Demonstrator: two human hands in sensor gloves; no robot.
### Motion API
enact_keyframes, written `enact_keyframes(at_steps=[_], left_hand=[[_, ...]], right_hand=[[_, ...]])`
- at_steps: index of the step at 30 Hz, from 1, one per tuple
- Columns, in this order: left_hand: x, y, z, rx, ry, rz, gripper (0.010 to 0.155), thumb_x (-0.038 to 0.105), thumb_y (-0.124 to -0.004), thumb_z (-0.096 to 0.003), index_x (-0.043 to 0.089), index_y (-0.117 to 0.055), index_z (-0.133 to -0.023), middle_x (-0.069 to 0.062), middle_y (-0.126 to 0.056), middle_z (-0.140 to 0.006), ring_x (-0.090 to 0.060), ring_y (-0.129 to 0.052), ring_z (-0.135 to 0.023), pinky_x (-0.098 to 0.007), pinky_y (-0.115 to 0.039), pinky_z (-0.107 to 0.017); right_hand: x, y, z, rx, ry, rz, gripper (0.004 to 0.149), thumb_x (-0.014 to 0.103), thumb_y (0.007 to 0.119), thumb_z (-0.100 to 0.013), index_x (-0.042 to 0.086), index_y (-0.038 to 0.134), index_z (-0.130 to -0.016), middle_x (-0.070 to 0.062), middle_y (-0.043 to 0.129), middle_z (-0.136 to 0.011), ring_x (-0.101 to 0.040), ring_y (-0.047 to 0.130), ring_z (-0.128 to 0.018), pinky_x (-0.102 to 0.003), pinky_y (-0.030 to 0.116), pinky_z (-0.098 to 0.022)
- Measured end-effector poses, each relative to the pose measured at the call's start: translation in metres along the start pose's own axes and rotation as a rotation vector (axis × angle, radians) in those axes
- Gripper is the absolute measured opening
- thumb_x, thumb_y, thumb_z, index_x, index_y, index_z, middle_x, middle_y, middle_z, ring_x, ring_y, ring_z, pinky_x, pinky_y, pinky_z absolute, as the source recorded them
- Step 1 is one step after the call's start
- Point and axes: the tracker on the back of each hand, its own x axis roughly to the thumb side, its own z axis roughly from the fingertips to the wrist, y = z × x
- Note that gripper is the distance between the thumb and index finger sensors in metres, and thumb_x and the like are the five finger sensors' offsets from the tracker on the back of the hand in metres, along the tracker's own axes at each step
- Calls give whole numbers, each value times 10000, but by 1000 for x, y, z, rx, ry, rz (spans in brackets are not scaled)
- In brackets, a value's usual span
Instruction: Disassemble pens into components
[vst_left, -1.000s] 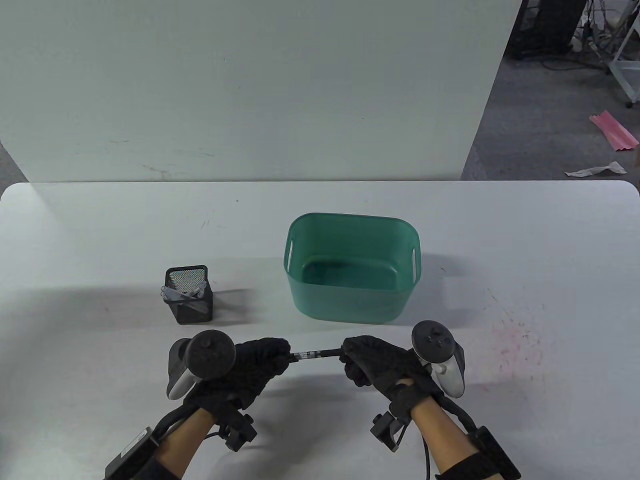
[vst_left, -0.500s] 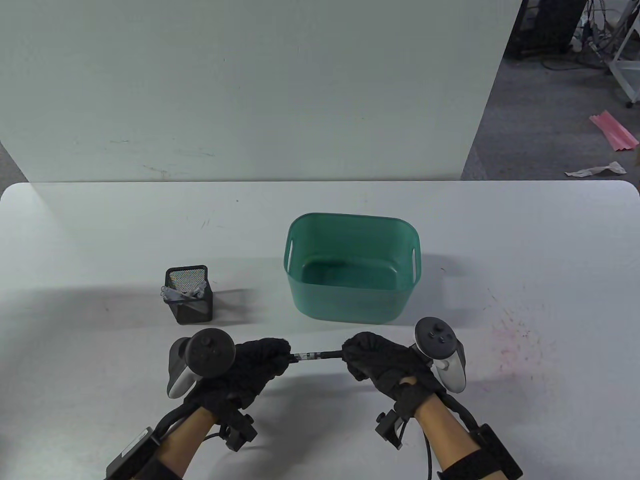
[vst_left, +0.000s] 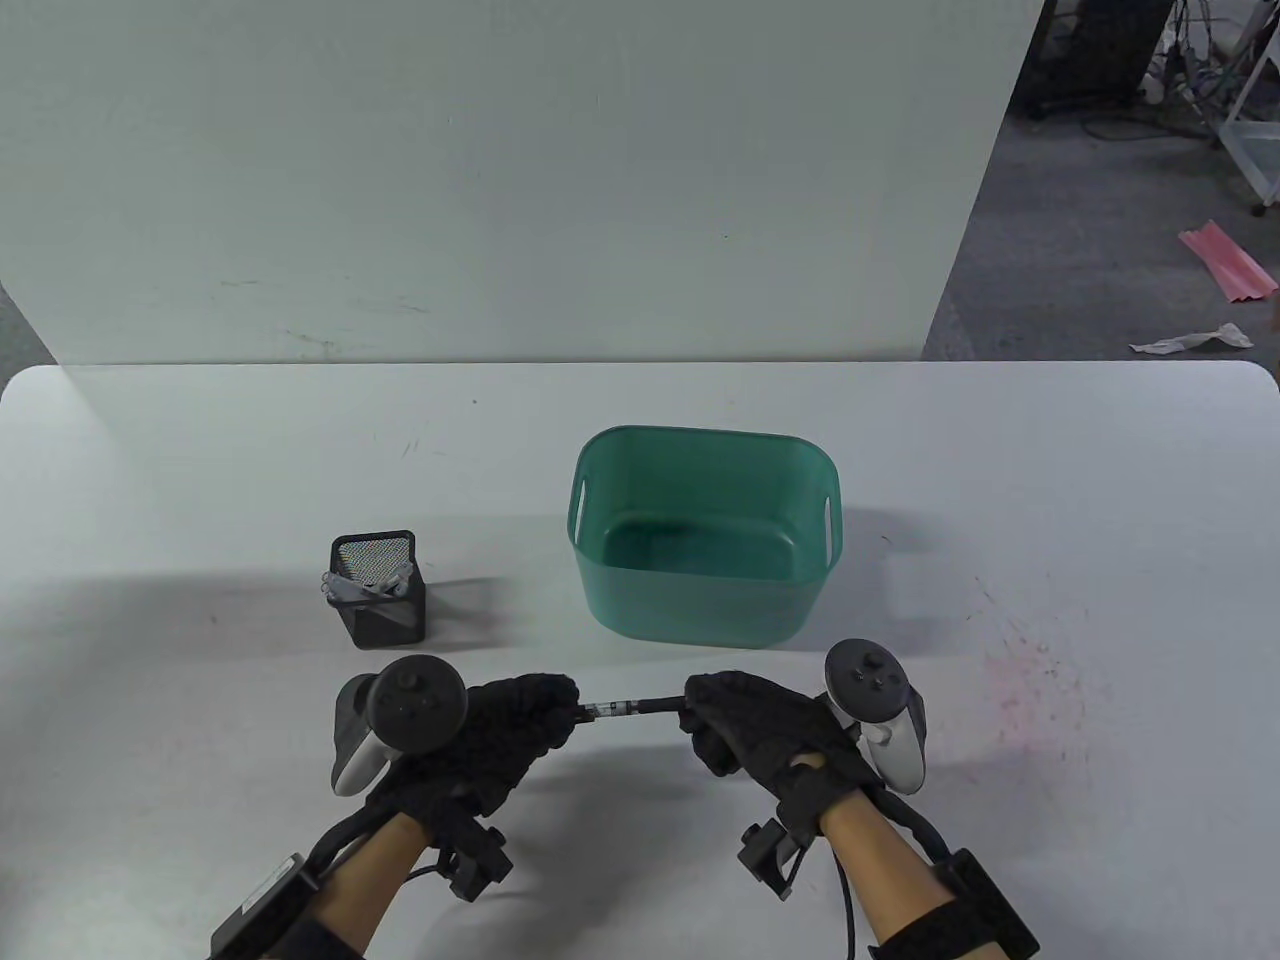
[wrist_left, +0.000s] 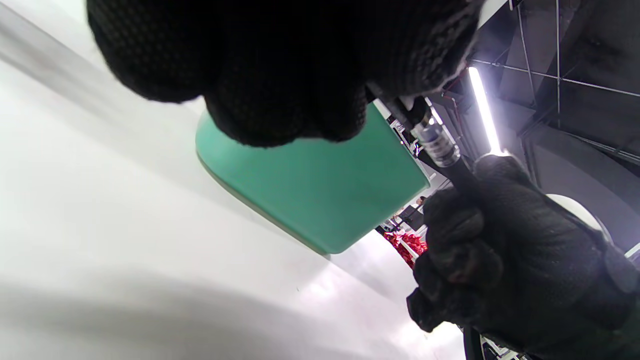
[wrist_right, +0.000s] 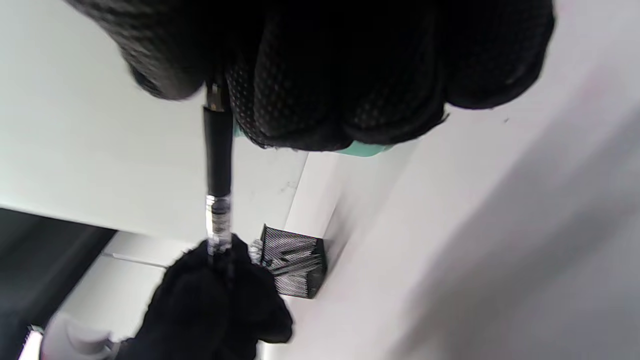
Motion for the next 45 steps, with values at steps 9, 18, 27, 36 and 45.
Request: enact_keyframes(at_steps=[9,18,27,36,45], left_hand=[[-2,-1,-1,-16,9,25,457,442,-794,-522,244,-782,-934,-44,-997,-756,-209,-1062,-561,-498,-892,-493],[-5,-1,-2,-17,13,31,458,446,-790,-523,252,-777,-938,-39,-994,-763,-208,-1060,-569,-498,-888,-499],[-3,-4,-3,-27,14,20,457,445,-786,-526,257,-771,-942,-36,-989,-772,-207,-1057,-578,-496,-887,-504],[-5,-1,-3,-19,18,42,457,441,-794,-523,254,-773,-940,-40,-990,-771,-209,-1058,-575,-497,-888,-502],[-7,-2,-3,-14,20,41,457,443,-789,-525,259,-769,-943,-36,-985,-778,-208,-1054,-585,-497,-885,-509]], right_hand=[[8,-3,2,61,-49,83,425,351,779,-584,127,710,-939,-122,826,-775,-338,841,-700,-608,695,-600],[2,0,5,20,54,57,624,583,643,-615,90,662,-998,-135,847,-785,-364,861,-677,-591,736,-538],[12,0,4,38,29,100,427,448,720,-600,97,793,-832,-69,899,-571,-293,919,-513,-558,781,-487],[13,0,4,41,-78,123,426,338,771,-577,106,700,-928,-98,857,-724,-323,880,-664,-598,715,-586],[2,3,2,73,45,81,538,555,630,-630,99,811,-852,-88,930,-599,-310,932,-525,-563,779,-483]])
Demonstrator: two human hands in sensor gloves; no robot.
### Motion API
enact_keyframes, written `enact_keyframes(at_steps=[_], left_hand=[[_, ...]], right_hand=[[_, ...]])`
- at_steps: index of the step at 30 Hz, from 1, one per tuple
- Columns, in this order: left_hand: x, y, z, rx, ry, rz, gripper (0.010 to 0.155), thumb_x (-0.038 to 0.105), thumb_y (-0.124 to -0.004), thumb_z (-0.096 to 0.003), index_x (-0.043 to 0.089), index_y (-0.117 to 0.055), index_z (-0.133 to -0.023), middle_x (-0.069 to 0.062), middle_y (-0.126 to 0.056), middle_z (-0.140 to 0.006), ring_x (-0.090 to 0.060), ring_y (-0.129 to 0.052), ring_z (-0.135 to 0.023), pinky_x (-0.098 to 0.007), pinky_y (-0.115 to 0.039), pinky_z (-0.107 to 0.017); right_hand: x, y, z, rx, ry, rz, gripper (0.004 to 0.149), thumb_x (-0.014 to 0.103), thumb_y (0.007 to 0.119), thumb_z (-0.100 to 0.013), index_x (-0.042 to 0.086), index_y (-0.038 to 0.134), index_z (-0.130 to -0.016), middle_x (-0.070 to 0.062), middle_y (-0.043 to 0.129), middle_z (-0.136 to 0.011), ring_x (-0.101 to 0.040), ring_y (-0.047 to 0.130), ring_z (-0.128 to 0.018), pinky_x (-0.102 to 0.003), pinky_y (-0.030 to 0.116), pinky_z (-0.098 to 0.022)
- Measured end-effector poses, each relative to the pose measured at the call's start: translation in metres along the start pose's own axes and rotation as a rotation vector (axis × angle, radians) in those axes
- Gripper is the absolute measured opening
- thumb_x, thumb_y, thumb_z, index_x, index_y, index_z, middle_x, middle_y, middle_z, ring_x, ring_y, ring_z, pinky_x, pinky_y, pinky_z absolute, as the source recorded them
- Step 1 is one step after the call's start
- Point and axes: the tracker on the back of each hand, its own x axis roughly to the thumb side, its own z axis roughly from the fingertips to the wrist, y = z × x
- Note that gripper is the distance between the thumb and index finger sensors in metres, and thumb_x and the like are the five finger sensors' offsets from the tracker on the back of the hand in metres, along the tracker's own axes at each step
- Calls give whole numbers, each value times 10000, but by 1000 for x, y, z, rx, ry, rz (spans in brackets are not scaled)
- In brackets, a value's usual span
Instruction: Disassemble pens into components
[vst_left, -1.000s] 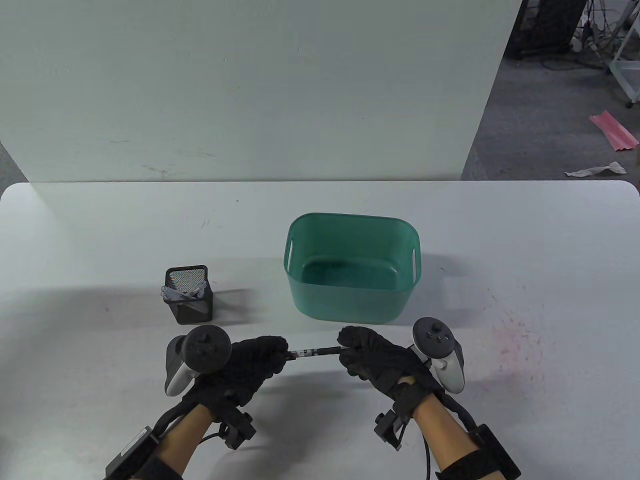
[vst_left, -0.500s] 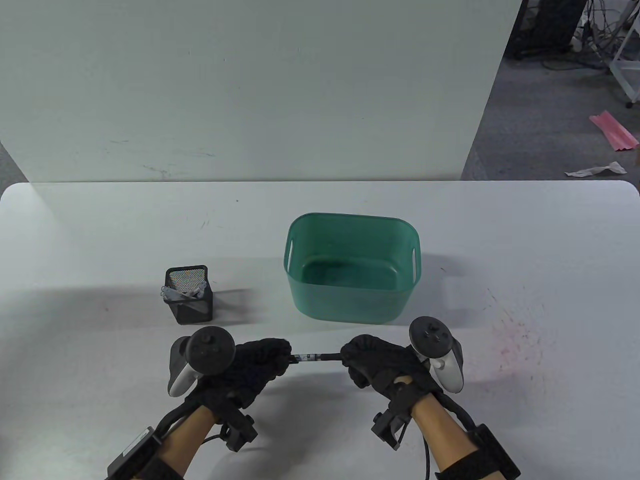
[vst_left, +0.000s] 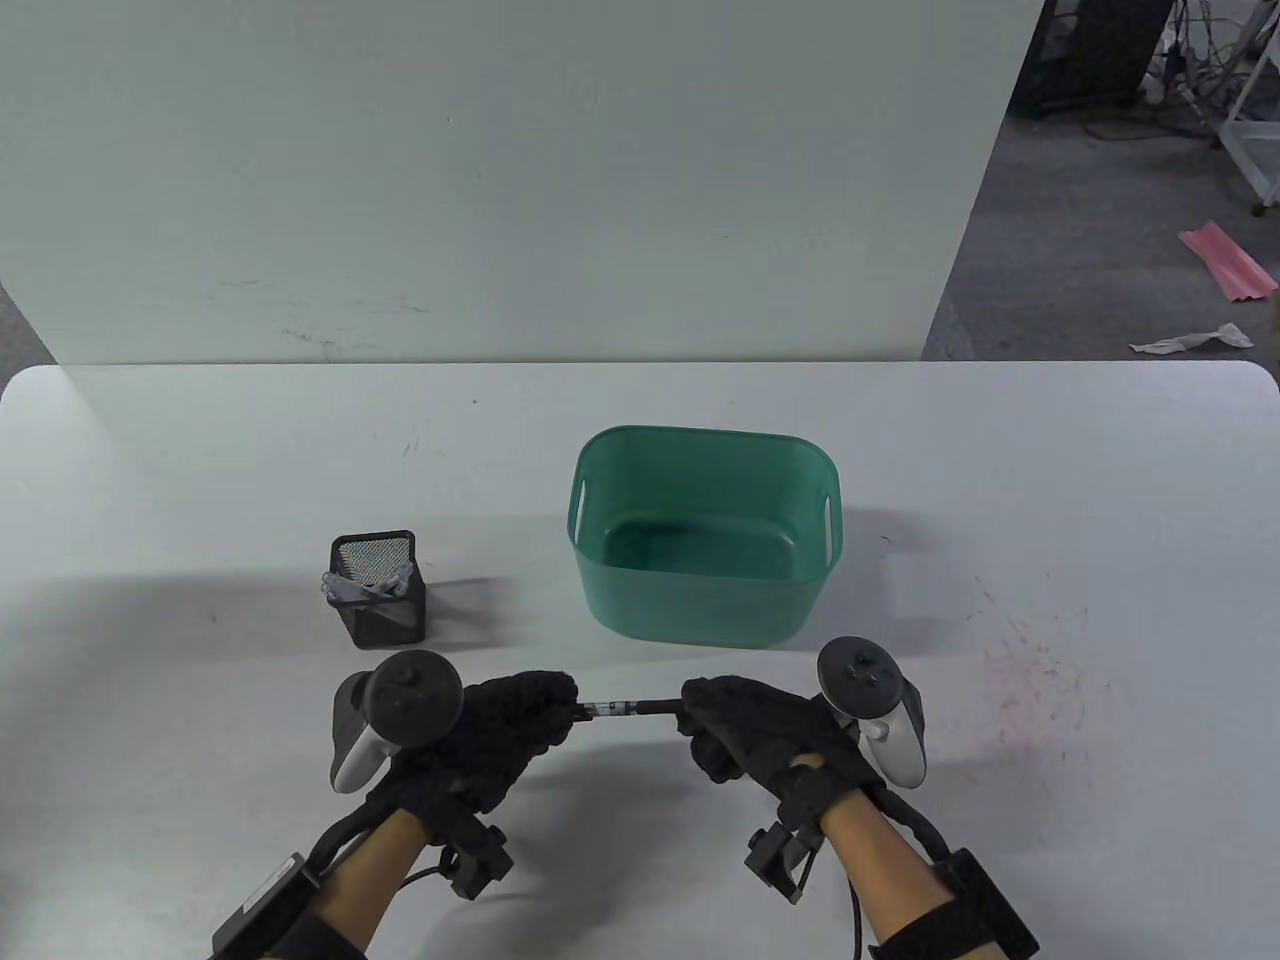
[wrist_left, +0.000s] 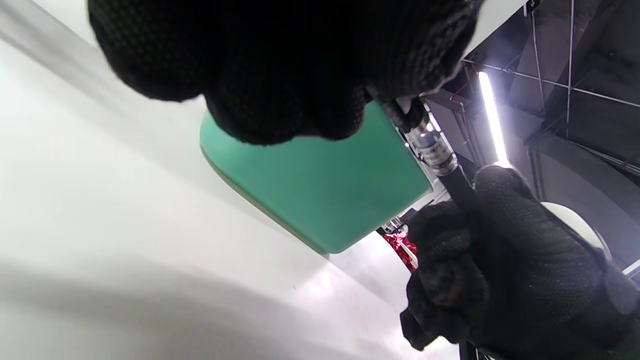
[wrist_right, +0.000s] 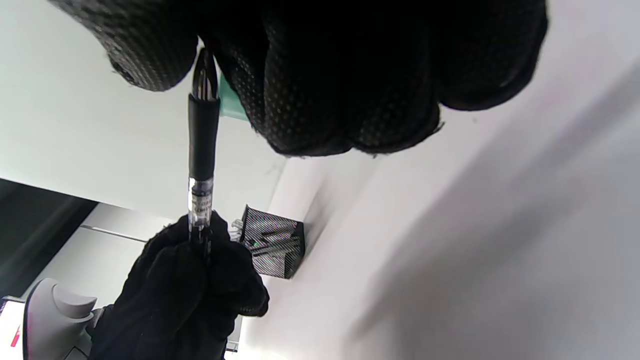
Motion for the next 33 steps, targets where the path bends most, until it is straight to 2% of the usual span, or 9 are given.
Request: enact_keyframes(at_steps=[4,6,8,12,16,20,25,29,33], left_hand=[[0,-1,0,-3,-4,0,457,443,-788,-525,259,-768,-943,-36,-985,-778,-207,-1055,-585,-496,-886,-509],[-3,2,0,9,4,-8,455,444,-787,-524,258,-772,-940,-37,-989,-773,-207,-1058,-579,-496,-888,-505],[-4,3,0,12,10,26,454,440,-793,-524,253,-777,-937,-42,-991,-769,-212,-1057,-576,-500,-886,-502],[-4,2,0,2,9,25,455,441,-787,-525,257,-772,-941,-38,-989,-773,-211,-1057,-580,-498,-887,-503],[-11,5,0,4,34,81,457,438,-784,-526,258,-767,-946,-43,-983,-782,-220,-1053,-588,-508,-880,-506],[-17,6,0,9,49,111,454,433,-782,-526,267,-764,-949,-42,-977,-793,-222,-1049,-598,-512,-876,-509],[-22,11,1,22,58,124,453,426,-781,-527,275,-762,-953,-43,-973,-805,-226,-1049,-609,-514,-876,-510],[-26,10,0,-4,62,169,452,419,-781,-529,281,-757,-959,-44,-968,-824,-234,-1047,-628,-520,-871,-513],[-28,6,-2,-35,72,198,453,411,-773,-533,292,-743,-969,-41,-958,-850,-237,-1047,-652,-521,-871,-517]], right_hand=[[0,1,-1,-21,-20,-101,440,481,698,-629,103,836,-806,-70,920,-535,-285,929,-469,-549,790,-462],[3,-3,0,-49,-45,-87,419,418,760,-598,86,808,-848,-96,903,-583,-308,912,-514,-570,768,-493],[6,-7,1,-8,-57,3,421,409,746,-606,124,741,-916,-81,871,-677,-297,893,-601,-560,752,-548],[7,-7,2,-33,-59,-70,424,415,754,-608,126,755,-917,-97,884,-687,-319,898,-605,-578,747,-542],[10,-15,6,-70,-87,-14,451,426,745,-612,130,727,-952,-96,878,-722,-320,895,-630,-577,743,-552],[12,-19,9,-94,-102,-32,454,405,751,-609,130,714,-968,-106,869,-745,-331,887,-647,-583,737,-556],[16,-24,12,-125,-117,50,454,402,744,-611,135,707,-977,-108,866,-757,-333,884,-659,-582,736,-559],[21,-21,13,-134,-152,67,454,357,747,-610,126,693,-997,-122,857,-776,-345,876,-675,-589,730,-563],[33,-14,14,-149,-221,210,465,309,755,-602,149,639,-1024,-110,824,-822,-343,856,-720,-590,723,-578]])
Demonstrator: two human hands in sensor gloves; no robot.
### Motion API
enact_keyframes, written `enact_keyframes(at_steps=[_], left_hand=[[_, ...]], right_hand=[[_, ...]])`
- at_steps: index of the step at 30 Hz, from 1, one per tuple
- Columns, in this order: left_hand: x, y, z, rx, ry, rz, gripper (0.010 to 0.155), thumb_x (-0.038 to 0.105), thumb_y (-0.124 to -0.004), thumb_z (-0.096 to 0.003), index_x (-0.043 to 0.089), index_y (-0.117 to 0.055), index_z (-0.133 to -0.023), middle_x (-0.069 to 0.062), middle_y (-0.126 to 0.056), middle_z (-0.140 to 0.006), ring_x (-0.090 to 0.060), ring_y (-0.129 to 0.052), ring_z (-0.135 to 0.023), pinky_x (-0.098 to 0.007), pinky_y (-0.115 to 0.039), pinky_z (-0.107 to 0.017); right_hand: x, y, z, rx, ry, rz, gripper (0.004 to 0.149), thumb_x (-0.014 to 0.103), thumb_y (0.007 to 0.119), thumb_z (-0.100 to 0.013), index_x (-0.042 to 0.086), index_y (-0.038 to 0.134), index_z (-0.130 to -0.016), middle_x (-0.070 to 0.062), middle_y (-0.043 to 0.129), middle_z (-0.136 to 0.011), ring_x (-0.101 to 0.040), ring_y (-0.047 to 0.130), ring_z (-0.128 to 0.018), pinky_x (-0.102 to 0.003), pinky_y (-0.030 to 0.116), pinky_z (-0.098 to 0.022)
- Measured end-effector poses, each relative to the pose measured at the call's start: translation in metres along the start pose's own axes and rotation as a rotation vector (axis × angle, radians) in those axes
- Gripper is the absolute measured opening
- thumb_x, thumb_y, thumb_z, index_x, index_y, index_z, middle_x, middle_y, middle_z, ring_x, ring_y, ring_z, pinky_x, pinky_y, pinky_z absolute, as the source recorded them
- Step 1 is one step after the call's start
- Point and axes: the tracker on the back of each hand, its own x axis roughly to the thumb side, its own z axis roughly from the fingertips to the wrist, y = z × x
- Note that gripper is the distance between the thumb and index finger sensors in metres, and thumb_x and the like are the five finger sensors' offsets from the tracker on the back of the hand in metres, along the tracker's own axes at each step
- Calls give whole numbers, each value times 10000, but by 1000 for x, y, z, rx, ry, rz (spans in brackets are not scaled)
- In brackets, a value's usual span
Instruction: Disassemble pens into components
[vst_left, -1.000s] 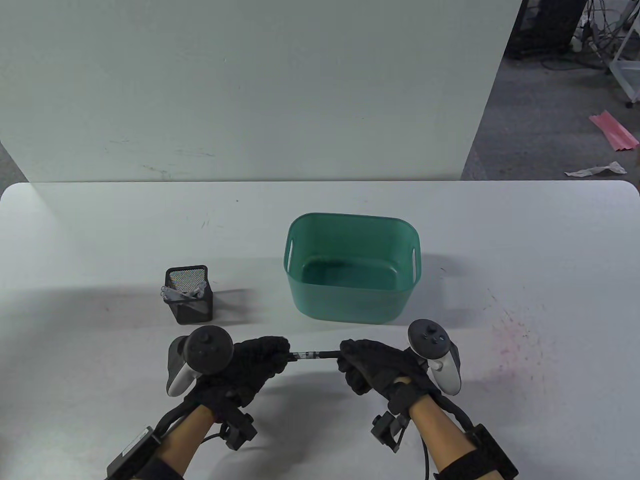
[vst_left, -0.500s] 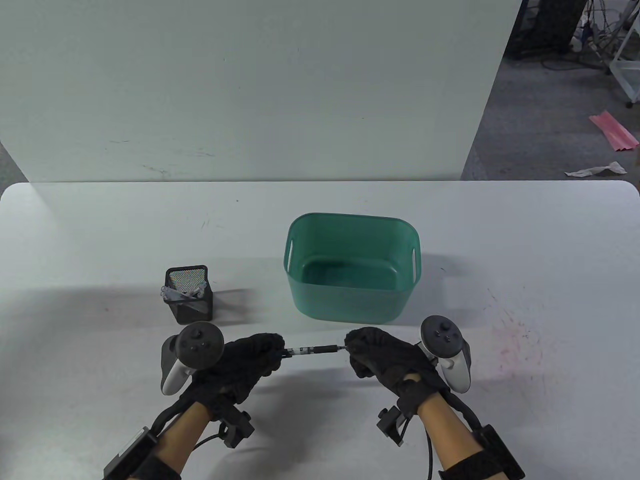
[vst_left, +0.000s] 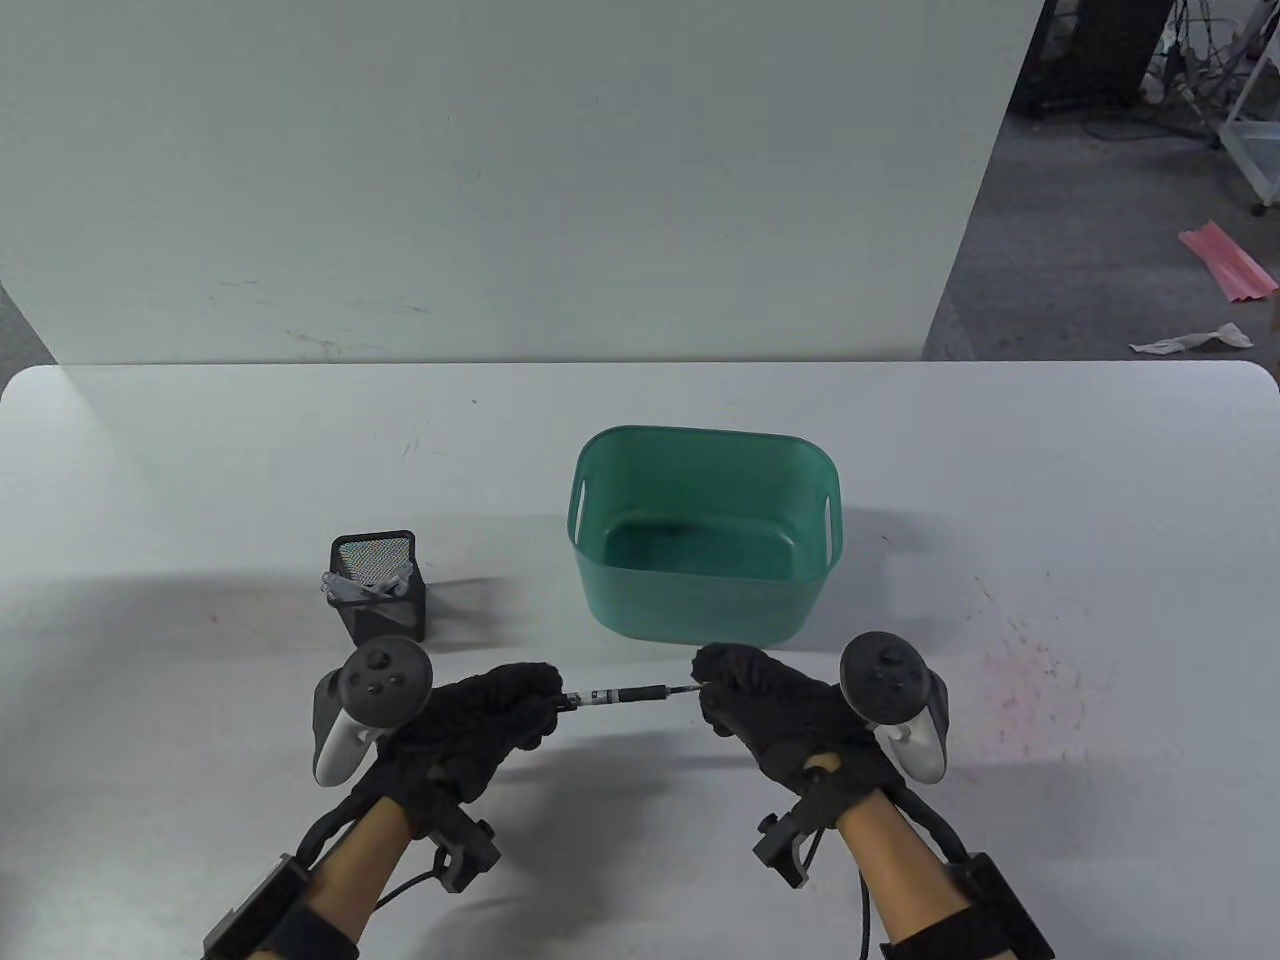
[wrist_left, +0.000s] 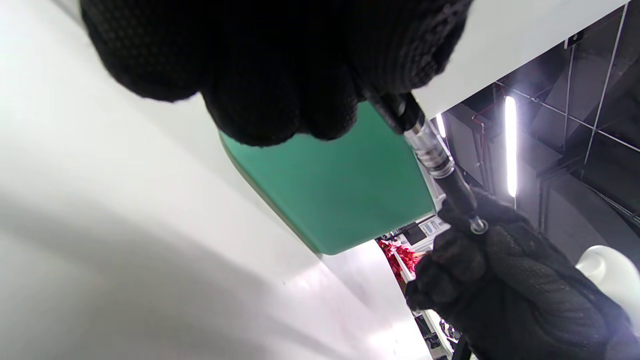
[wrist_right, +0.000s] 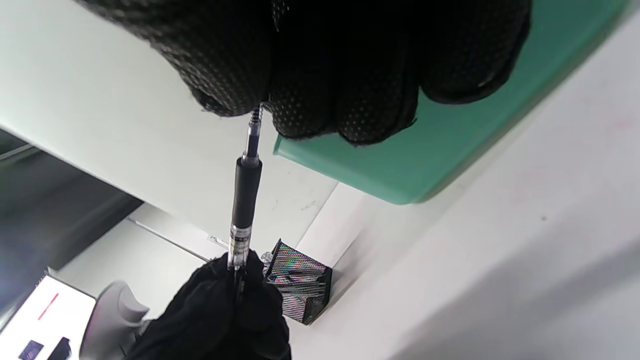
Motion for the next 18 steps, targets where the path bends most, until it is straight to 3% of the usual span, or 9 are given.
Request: enact_keyframes(at_steps=[8,13,18], left_hand=[[-9,5,-1,-3,36,97,451,394,-771,-536,304,-734,-976,-47,-946,-880,-250,-1042,-681,-530,-866,-525],[-15,3,-4,-65,38,186,456,373,-767,-544,308,-711,-991,-59,-919,-932,-262,-1029,-724,-542,-856,-540],[-21,5,-4,-62,52,282,458,368,-760,-547,301,-700,-997,-60,-910,-938,-260,-1023,-730,-542,-852,-546]], right_hand=[[2,-9,2,-82,-27,-1,463,296,749,-603,175,617,-1030,-115,802,-851,-355,836,-747,-592,716,-581],[6,-11,1,-84,-38,2,466,374,726,-608,118,668,-993,-116,843,-796,-350,866,-701,-593,728,-565],[9,-18,2,-136,-44,2,466,404,710,-614,115,679,-980,-109,855,-773,-343,877,-679,-584,739,-554]])
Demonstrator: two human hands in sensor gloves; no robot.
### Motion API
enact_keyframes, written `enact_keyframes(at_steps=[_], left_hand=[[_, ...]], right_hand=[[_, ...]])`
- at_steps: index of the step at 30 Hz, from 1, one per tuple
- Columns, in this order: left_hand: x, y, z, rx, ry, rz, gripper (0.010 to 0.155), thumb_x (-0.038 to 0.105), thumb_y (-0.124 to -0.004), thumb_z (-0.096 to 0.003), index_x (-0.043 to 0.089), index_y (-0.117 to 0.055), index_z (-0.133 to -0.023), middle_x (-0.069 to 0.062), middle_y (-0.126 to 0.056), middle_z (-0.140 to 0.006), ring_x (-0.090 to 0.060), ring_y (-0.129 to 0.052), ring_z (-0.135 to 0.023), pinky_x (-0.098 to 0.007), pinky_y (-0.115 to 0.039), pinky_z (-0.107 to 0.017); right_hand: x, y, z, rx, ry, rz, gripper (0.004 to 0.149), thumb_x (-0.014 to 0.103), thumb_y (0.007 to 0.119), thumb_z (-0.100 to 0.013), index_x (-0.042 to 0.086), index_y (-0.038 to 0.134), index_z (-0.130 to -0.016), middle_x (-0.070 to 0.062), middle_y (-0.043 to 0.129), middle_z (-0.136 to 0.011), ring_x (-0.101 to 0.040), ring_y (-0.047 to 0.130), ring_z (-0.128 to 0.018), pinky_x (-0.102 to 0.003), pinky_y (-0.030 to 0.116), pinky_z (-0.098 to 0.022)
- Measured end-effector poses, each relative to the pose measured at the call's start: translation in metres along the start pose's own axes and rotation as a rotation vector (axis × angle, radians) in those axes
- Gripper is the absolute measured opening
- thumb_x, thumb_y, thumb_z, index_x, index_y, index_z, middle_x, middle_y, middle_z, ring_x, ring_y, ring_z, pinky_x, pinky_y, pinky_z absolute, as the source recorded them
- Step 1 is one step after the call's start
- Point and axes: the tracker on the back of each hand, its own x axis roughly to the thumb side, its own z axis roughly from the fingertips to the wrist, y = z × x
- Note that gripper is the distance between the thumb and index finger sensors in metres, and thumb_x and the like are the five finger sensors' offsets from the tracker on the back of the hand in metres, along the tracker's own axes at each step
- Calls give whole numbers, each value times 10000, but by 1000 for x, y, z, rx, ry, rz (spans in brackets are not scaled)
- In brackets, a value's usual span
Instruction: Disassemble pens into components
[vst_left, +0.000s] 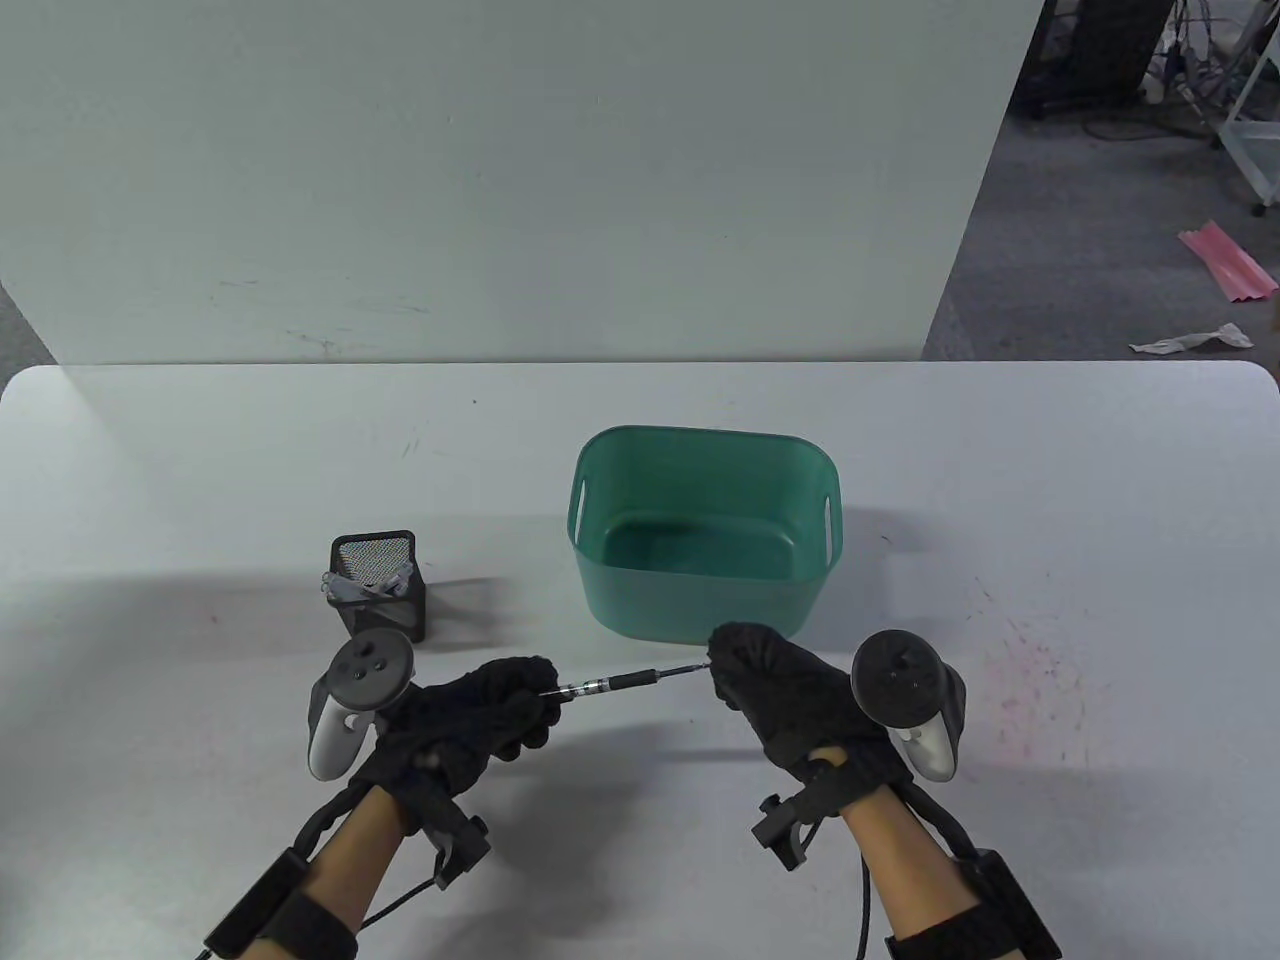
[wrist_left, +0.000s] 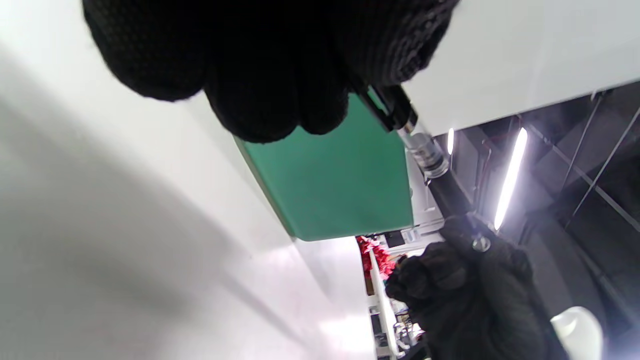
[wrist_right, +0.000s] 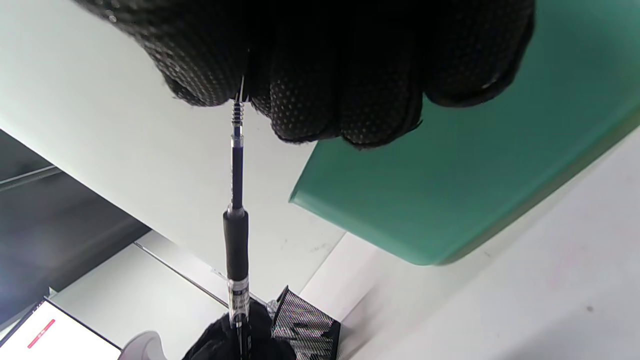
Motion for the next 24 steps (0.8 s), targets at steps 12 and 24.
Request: enact_keyframes(at_steps=[12,24], left_hand=[[-10,11,-1,23,28,51,459,352,-745,-549,308,-684,-1002,-63,-893,-956,-259,-1014,-746,-544,-849,-560],[-12,20,3,85,31,60,456,353,-735,-552,291,-686,-1001,-68,-903,-935,-252,-1019,-722,-539,-851,-555]], right_hand=[[17,-18,-7,-15,-30,40,468,368,726,-614,120,651,-1004,-117,835,-809,-353,860,-713,-594,726,-568],[41,-33,-60,-241,150,228,470,374,756,-603,101,690,-979,-108,868,-732,-329,887,-627,-558,757,-519]])
